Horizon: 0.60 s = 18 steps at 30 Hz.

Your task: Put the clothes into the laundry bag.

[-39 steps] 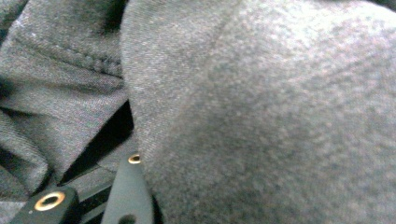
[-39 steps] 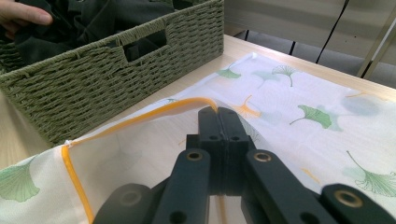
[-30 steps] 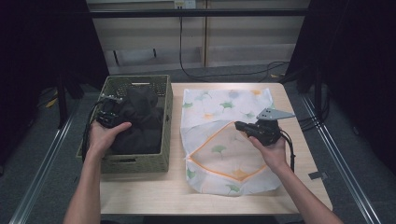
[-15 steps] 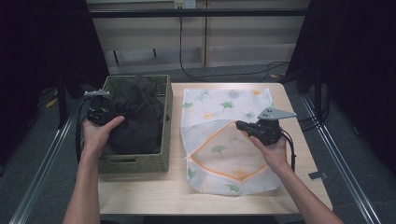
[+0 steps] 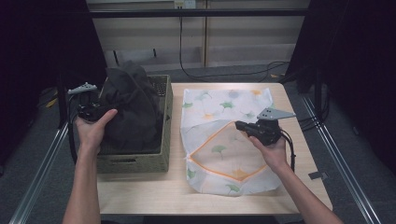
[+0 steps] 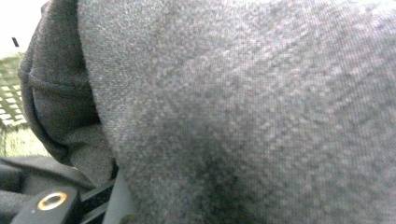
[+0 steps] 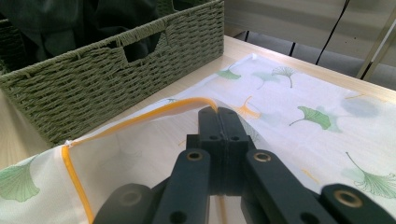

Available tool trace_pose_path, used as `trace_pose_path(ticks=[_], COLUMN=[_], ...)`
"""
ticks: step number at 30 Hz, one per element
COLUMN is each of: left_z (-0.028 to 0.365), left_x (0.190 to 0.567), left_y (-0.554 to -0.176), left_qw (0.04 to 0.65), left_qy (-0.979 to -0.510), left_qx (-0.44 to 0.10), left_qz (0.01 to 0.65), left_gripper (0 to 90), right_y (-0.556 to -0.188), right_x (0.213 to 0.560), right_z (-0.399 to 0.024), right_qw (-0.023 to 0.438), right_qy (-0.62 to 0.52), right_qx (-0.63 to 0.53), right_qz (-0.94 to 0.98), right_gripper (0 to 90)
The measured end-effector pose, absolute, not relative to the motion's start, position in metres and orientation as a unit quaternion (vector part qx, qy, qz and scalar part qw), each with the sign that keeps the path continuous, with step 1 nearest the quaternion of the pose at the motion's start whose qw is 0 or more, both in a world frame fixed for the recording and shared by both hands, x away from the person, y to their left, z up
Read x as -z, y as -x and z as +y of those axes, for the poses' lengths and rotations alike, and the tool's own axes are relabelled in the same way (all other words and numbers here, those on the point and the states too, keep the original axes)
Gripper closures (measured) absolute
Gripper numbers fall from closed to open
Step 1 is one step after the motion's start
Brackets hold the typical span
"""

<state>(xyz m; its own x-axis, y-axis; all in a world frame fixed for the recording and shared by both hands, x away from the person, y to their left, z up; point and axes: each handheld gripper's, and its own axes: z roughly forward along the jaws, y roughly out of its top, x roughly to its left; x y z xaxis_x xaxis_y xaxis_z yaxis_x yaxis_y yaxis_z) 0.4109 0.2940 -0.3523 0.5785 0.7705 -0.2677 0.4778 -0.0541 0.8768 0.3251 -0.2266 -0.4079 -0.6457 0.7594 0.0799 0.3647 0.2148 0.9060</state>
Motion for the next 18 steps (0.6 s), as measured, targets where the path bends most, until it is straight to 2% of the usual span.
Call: trace_pose_path(ticks=[18], left_z=[0.303], left_x=[0.311], left_y=[-0.396], left_qw=[0.583], left_qy=[-0.68], left_qx=[-0.175], left_qz=[0.409], left_gripper=[57.3], right_y=[-0.325], right_x=[0.407], right_z=[-0.228], right_qw=[0.198], right_qy=[-0.37], right_qx=[-0.504], right_qz=[0.755], right_gripper=[90.0])
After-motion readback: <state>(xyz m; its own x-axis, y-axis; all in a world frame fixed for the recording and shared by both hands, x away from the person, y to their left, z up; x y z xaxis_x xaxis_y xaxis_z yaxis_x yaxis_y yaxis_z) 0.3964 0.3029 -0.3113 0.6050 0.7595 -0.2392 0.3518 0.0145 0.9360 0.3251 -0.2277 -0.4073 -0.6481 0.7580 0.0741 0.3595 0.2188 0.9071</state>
